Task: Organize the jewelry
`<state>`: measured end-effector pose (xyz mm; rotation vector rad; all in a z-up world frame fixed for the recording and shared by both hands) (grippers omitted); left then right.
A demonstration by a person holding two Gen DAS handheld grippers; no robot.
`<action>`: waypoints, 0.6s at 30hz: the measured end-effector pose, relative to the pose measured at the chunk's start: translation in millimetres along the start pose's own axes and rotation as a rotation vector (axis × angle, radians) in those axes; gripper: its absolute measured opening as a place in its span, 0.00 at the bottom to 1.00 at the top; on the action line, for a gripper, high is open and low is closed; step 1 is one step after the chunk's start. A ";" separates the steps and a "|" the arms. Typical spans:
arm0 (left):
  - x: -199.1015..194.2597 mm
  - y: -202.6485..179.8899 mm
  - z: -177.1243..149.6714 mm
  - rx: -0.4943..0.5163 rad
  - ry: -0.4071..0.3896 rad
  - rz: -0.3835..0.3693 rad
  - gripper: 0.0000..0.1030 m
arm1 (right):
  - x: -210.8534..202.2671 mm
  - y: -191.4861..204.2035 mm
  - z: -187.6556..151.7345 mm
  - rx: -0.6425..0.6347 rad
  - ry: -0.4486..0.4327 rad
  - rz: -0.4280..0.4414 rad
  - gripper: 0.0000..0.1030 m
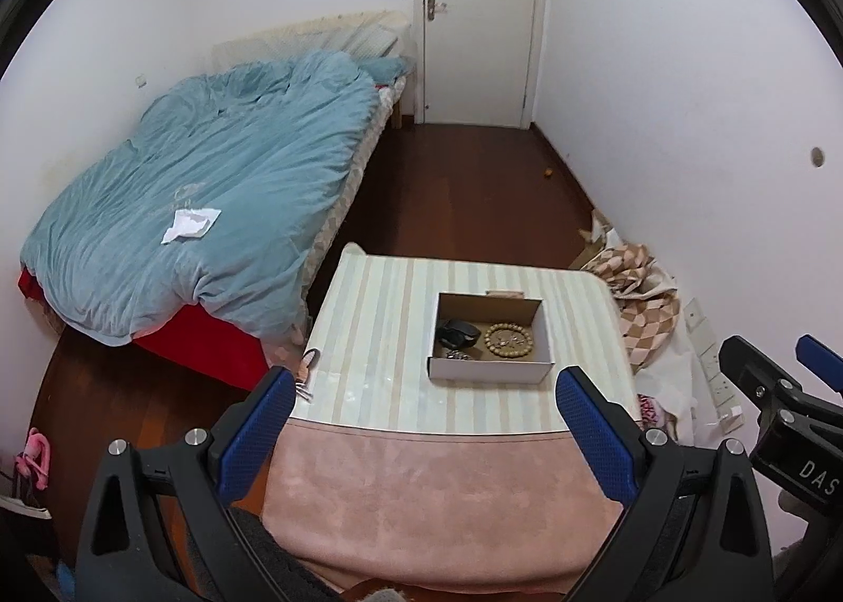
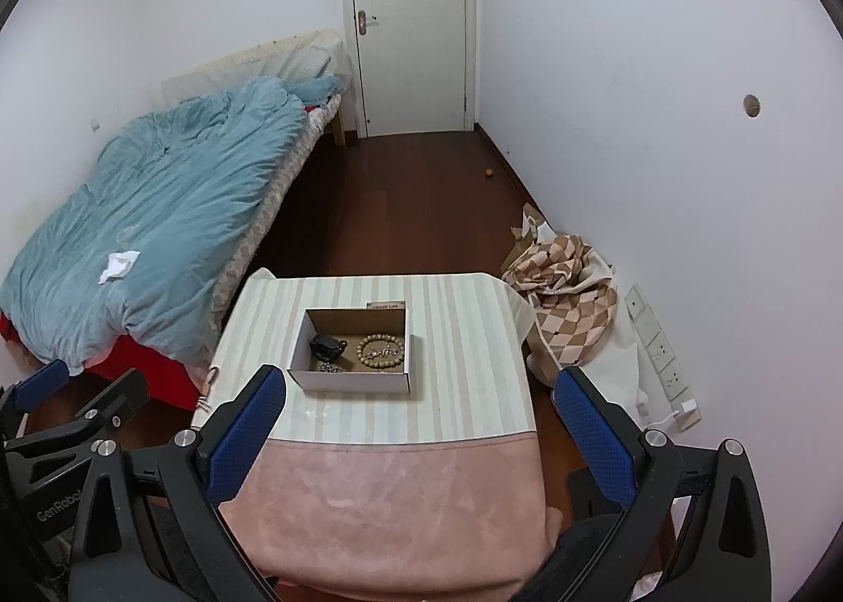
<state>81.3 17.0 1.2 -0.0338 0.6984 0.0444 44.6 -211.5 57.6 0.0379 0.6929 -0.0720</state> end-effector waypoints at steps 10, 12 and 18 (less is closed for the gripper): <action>61.6 -3.8 6.8 0.018 0.089 0.034 0.98 | 75.9 4.6 -0.5 -0.005 0.089 -0.011 1.00; 72.7 -5.9 7.7 0.024 0.104 0.035 0.98 | 89.9 5.7 -0.9 -0.008 0.111 -0.016 1.00; 95.3 -3.8 9.1 0.022 0.152 0.041 0.98 | 120.3 6.5 1.7 -0.010 0.168 -0.016 1.00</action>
Point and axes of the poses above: each gripper's, at about its wrist camera, not at the fingertips, and x roughly the way its jaws point, y to its left, z to its top, the point moved 4 cm from there along x, roughly the way its jaws point, and after that the axes turned 7 degrees about -y, right-handed, at the moved point
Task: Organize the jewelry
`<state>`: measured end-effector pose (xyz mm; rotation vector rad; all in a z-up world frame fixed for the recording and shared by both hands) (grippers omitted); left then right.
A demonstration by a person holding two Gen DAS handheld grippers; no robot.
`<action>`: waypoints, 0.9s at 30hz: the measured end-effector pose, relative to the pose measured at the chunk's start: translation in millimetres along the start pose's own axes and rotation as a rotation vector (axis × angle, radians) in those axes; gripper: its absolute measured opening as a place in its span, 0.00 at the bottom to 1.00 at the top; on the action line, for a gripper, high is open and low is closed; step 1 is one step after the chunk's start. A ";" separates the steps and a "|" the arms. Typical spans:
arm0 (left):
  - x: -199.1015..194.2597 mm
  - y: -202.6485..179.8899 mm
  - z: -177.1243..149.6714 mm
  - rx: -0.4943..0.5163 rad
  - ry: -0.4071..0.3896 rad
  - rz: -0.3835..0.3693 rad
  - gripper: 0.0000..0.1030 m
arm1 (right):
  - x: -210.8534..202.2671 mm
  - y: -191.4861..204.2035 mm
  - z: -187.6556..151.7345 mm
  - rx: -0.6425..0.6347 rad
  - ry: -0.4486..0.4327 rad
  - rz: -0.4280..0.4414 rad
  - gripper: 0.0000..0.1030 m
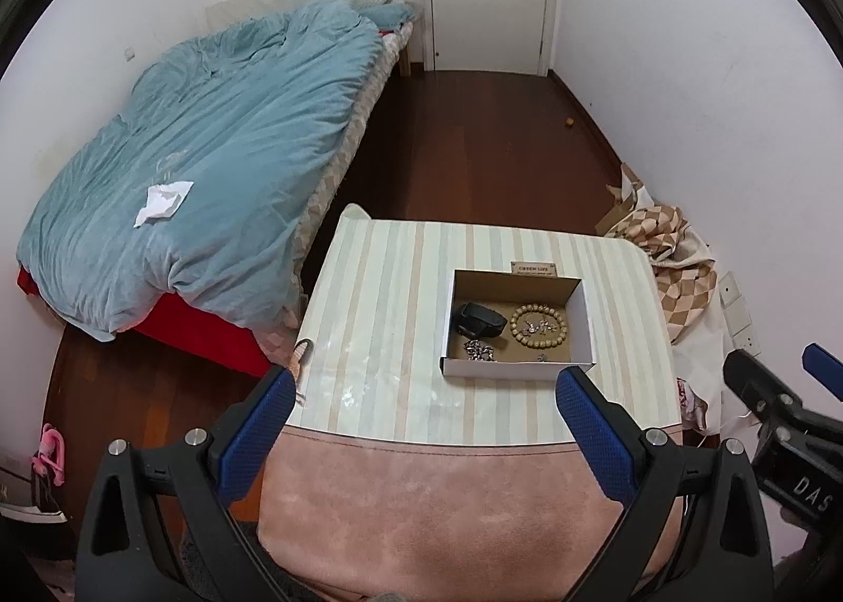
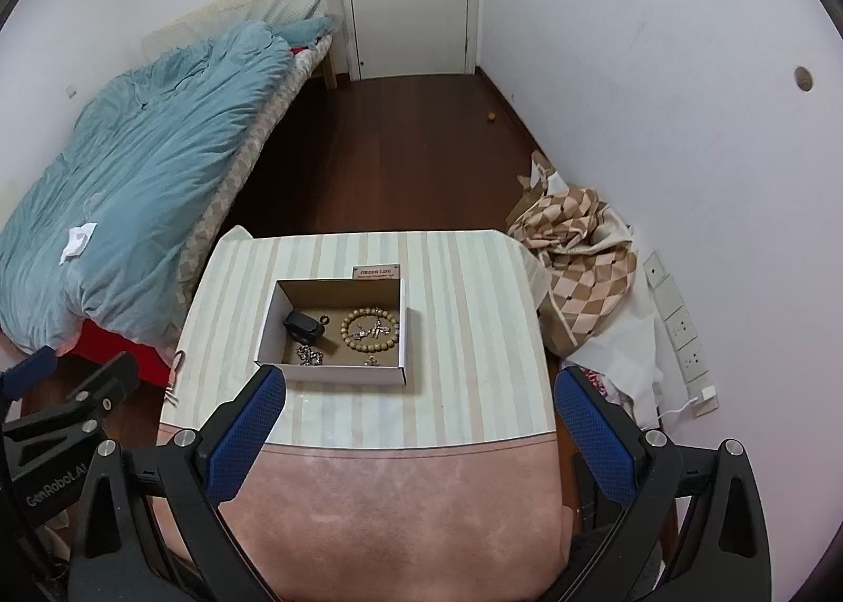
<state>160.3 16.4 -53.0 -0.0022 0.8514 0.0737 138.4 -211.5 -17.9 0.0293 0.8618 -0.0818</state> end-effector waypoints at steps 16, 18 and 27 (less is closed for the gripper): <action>8.6 -2.7 9.3 0.000 0.026 -0.007 0.98 | 14.8 -0.2 9.5 -0.020 0.039 -0.005 1.00; 9.1 -2.5 8.8 0.003 0.027 -0.002 0.98 | 14.4 0.7 8.7 -0.026 0.041 -0.003 1.00; 10.6 -3.7 7.4 0.007 0.029 0.007 0.98 | 13.4 3.0 8.9 -0.045 0.045 -0.002 1.00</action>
Point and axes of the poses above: each gripper's, at about its wrist camera, not at the fingertips, and x roughly the way its jaws point, y to its left, z to its top, the point moved 4 cm from there along x, roughly the way its jaws point, and after that the axes turned 7 degrees about -y, right-handed, at the moved point
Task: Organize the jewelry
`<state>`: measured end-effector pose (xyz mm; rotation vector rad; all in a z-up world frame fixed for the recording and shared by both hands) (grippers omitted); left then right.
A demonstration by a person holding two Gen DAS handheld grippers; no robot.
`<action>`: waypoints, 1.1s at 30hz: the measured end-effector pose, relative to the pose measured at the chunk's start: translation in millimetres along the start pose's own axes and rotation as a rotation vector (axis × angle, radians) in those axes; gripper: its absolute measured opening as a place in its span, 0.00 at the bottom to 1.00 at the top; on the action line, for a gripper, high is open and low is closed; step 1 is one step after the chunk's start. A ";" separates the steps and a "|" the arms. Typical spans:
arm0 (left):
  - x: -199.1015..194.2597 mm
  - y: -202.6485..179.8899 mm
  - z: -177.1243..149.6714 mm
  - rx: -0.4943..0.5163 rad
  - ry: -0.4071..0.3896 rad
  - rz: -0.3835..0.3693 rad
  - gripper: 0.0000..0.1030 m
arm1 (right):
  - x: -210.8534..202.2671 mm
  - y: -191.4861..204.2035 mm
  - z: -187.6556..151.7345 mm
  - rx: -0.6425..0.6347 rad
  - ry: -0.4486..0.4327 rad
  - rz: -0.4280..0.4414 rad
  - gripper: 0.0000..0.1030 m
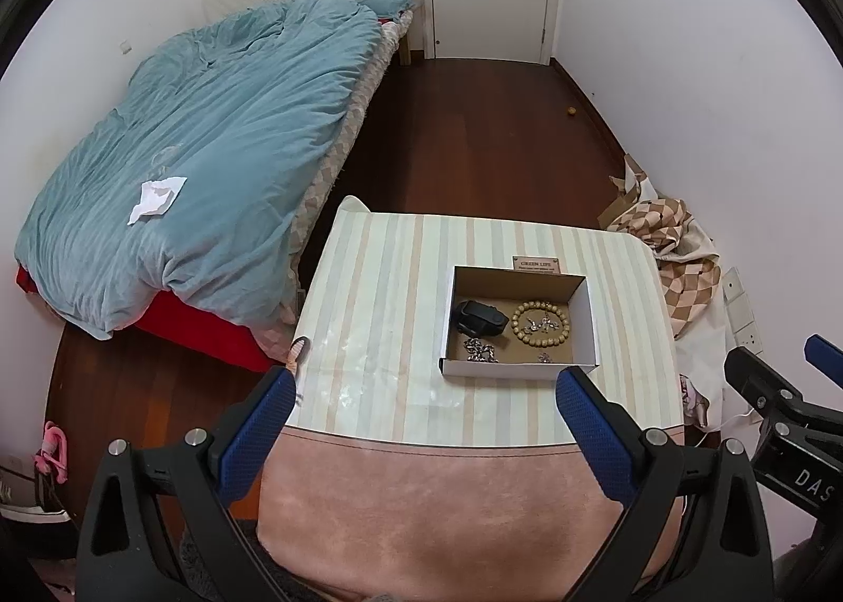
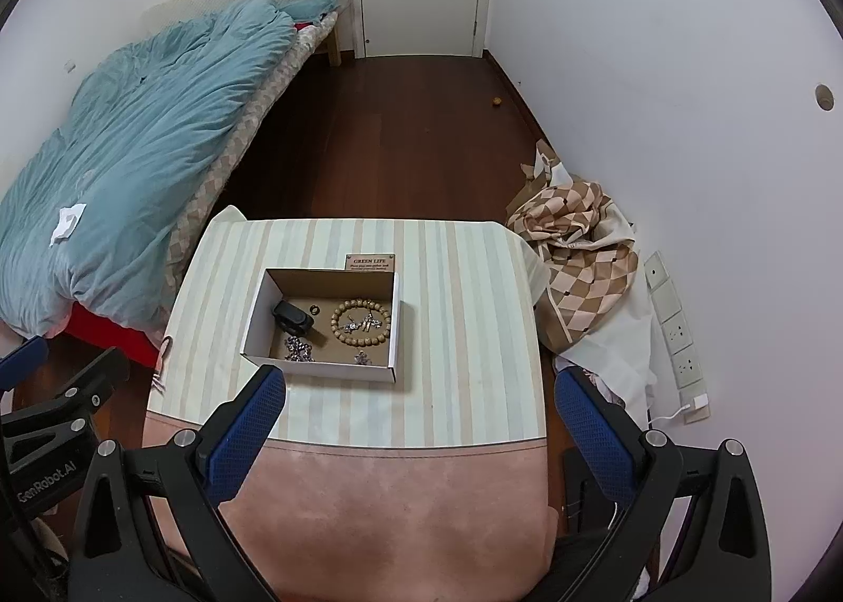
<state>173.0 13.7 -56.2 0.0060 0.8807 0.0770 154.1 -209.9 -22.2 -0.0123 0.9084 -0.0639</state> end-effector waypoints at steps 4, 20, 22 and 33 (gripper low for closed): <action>1.7 1.1 -0.8 0.001 0.002 0.003 0.98 | -1.0 1.0 -0.2 -0.002 0.001 0.001 1.00; -0.2 1.9 -1.1 0.000 -0.007 0.002 0.98 | -3.5 -0.7 -1.3 -0.003 0.001 0.010 1.00; -1.4 2.2 -0.9 0.001 -0.010 0.003 0.98 | -3.7 -0.8 -1.6 -0.001 0.000 0.012 1.00; -10.5 3.1 2.6 0.000 -0.024 0.006 0.98 | -7.5 -1.8 0.5 0.007 -0.006 0.026 1.00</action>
Point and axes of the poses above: each gripper's, at about its wrist camera, not at the fingertips, and x roughly the way its jaws point, y to its left, z to its top, the point moved 4 cm from there along x, roughly the way its jaws point, and after that the axes turned 7 degrees about -y, right-handed, at the moved point
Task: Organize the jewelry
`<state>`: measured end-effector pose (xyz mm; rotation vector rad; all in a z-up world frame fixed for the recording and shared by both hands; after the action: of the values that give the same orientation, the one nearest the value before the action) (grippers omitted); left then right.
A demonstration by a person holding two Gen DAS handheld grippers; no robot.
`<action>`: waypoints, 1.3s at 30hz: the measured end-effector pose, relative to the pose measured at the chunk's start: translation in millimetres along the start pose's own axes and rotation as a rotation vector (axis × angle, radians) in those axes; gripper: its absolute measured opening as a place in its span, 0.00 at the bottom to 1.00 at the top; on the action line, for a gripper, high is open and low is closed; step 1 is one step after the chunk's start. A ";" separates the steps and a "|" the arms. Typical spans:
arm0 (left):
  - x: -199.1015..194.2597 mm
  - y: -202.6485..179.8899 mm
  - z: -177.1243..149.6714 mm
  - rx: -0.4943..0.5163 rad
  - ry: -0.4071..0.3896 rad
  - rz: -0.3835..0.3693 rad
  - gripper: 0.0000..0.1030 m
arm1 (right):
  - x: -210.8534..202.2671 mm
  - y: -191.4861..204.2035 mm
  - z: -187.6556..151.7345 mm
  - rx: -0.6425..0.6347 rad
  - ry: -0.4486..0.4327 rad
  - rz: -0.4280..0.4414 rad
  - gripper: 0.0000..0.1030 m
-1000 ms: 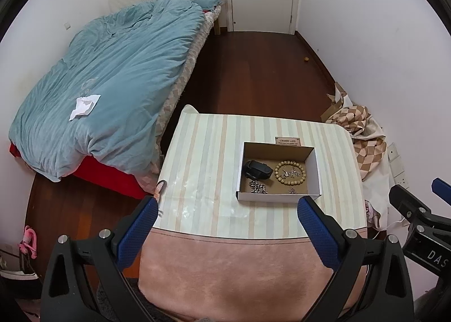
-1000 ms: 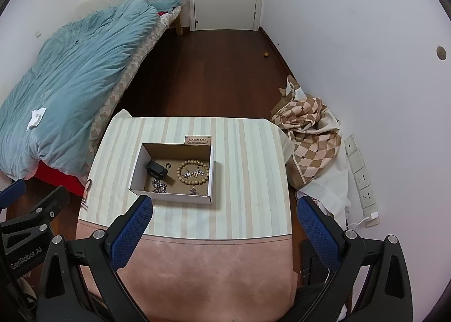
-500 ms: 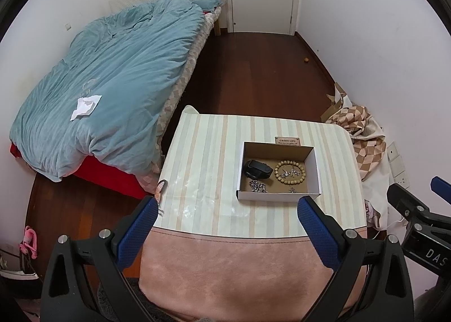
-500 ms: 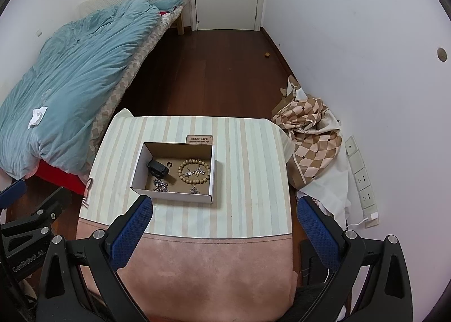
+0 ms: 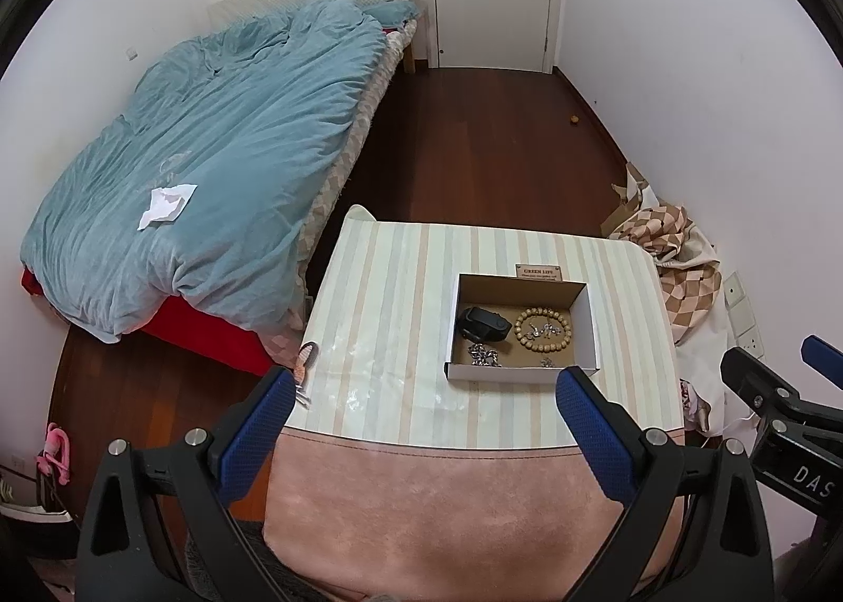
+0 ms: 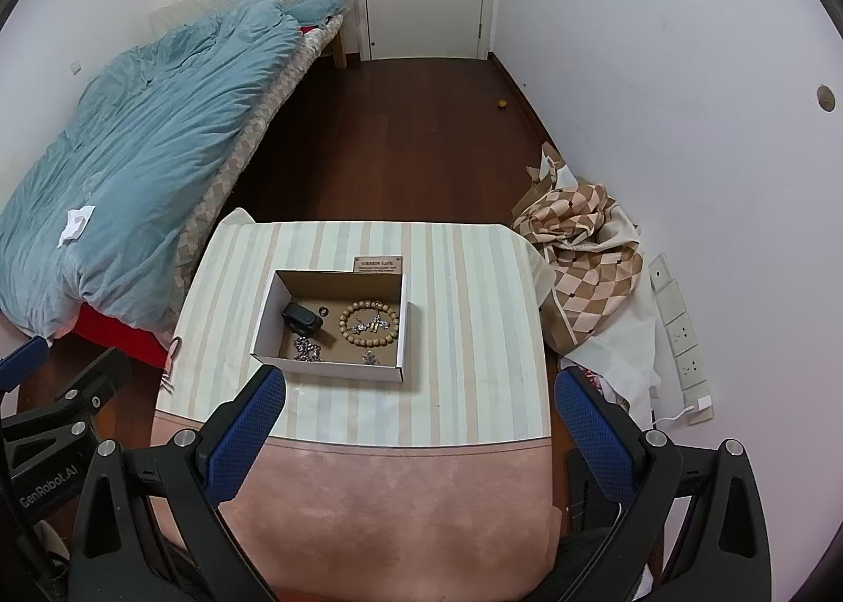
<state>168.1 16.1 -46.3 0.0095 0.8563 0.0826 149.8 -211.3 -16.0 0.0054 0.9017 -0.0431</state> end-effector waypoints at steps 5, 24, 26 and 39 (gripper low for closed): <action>-0.9 -1.0 0.5 0.002 0.000 -0.001 0.98 | -0.3 1.0 0.0 -0.002 -0.002 -0.004 1.00; -5.8 -5.4 2.6 0.000 -0.003 0.002 0.98 | -4.1 -0.2 3.2 -0.004 -0.006 -0.001 1.00; -5.6 -5.2 2.8 0.001 -0.003 0.000 0.98 | -4.4 -0.2 3.2 -0.004 -0.008 -0.002 1.00; -6.8 -3.0 1.2 -0.003 -0.001 -0.002 0.98 | -6.8 -5.8 2.6 -0.005 -0.009 -0.005 1.00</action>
<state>164.7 12.7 -40.5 0.0056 0.8551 0.0823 147.5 -216.9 -9.0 -0.0016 0.8930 -0.0453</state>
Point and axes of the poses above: each gripper's, at about its wrist camera, not at the fingertips, and x roughly the way its jaws point, y to its left, z to its top, the point moved 4 cm from there along x, roughly the way its jaws point, and after that the axes turned 7 degrees about -y, right-handed, at the moved point
